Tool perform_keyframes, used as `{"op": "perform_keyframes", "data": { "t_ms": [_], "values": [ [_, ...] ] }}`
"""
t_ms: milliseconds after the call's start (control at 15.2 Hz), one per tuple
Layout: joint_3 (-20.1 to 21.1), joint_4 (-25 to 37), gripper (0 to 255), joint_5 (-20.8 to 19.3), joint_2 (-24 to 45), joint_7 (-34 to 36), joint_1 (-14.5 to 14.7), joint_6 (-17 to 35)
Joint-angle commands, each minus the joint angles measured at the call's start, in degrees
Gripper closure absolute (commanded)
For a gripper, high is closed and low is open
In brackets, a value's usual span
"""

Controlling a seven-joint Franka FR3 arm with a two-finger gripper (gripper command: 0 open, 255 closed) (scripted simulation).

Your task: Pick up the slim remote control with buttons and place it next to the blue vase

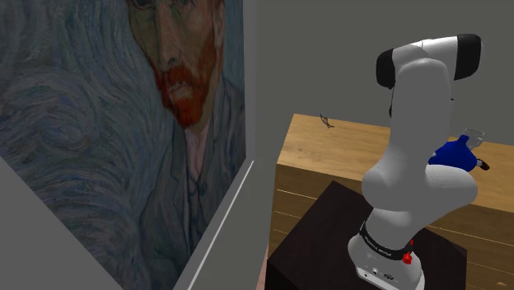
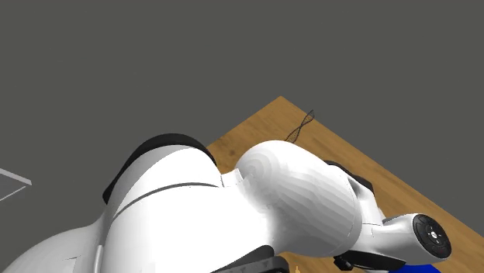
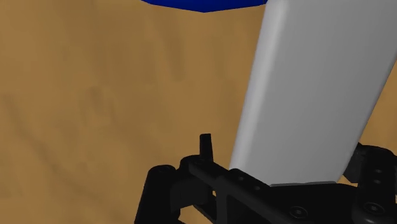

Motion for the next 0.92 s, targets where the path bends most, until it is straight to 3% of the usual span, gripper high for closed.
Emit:
{"op": "perform_keyframes", "data": {
  "t_ms": [0, 264, 528, 858],
  "values": [
    [-0.01, -0.39, 0, -0.13, 0.04, 0.05, 0.13, -0.08],
    [0.36, 0.03, 0, 0.2, 0.54, -0.04, -0.16, -0.04],
    [-5.1, -0.24, 0, -5.87, -5.17, 3.85, 4.04, -4.51],
    [-5.09, -0.24, 0, -5.88, -5.17, 3.85, 4.03, -4.51]
  ]
}}
